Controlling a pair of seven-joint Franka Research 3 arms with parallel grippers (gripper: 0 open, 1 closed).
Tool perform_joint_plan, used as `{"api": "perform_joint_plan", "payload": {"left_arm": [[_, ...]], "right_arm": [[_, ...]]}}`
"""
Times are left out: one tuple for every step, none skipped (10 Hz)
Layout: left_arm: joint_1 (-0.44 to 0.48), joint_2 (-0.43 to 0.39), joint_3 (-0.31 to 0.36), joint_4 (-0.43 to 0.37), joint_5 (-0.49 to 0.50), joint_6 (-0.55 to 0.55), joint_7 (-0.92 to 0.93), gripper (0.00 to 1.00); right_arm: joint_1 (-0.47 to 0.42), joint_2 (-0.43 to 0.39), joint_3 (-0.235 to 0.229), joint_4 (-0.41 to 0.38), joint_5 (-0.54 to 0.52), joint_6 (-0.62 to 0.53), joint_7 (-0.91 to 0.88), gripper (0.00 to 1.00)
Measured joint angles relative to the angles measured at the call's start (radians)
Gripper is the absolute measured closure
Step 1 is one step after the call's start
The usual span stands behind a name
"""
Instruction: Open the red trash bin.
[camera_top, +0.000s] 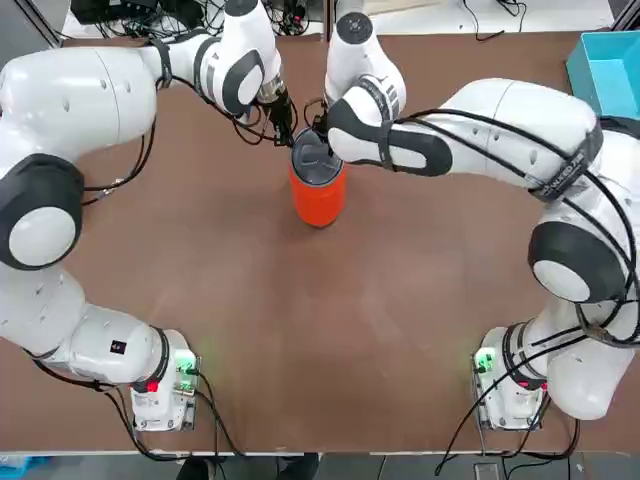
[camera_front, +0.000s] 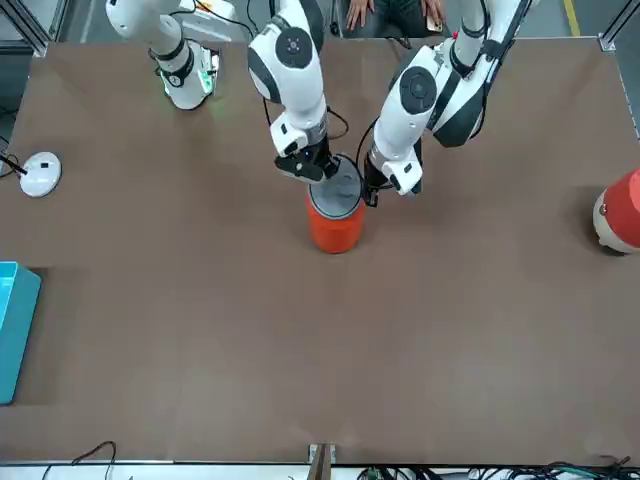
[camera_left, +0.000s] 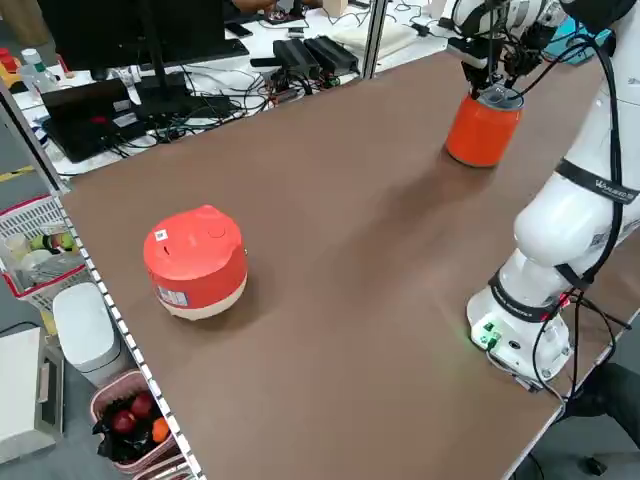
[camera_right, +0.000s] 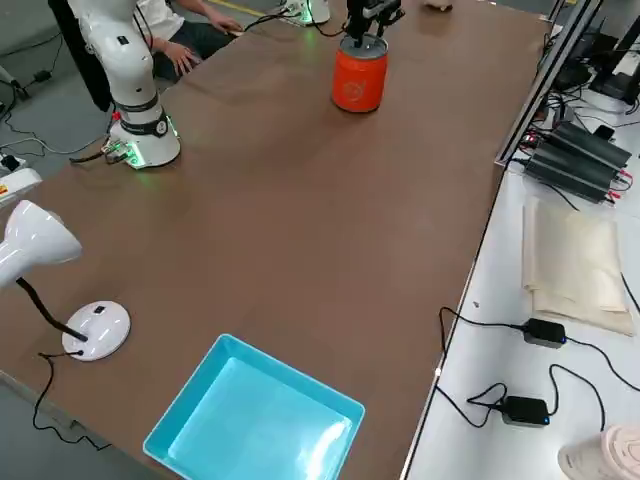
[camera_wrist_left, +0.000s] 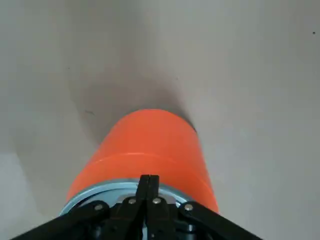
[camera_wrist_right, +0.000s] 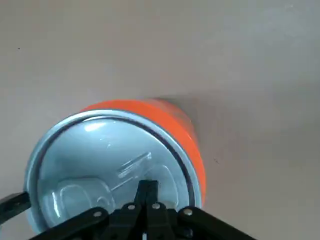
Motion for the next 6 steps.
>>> {"api": "perform_joint_plan", "payload": {"left_arm": [[0.0, 0.0, 0.0, 0.0, 0.0, 0.0, 0.0, 0.99], [0.0, 0.0, 0.0, 0.0, 0.0, 0.0, 0.0, 0.99], [0.0, 0.0, 0.0, 0.0, 0.0, 0.0, 0.0, 0.99], [0.0, 0.0, 0.0, 0.0, 0.0, 0.0, 0.0, 0.99], [0.0, 0.0, 0.0, 0.0, 0.0, 0.001, 0.0, 0.99], [-0.002, 0.0, 0.0, 0.0, 0.0, 0.004, -0.001, 0.99]], "right_arm": [[0.002, 0.009, 0.0, 0.0, 0.0, 0.009, 0.0, 0.99], [0.002, 0.01, -0.001, 0.001, 0.0, 0.01, 0.0, 0.99], [0.003, 0.012, -0.001, 0.001, 0.0, 0.011, 0.0, 0.99], [0.003, 0.012, -0.002, 0.002, 0.0, 0.01, 0.0, 0.99], [0.003, 0.012, -0.003, 0.003, 0.0, 0.007, 0.0, 0.99], [0.003, 0.013, -0.007, 0.016, 0.001, -0.015, 0.0, 0.99]]}}
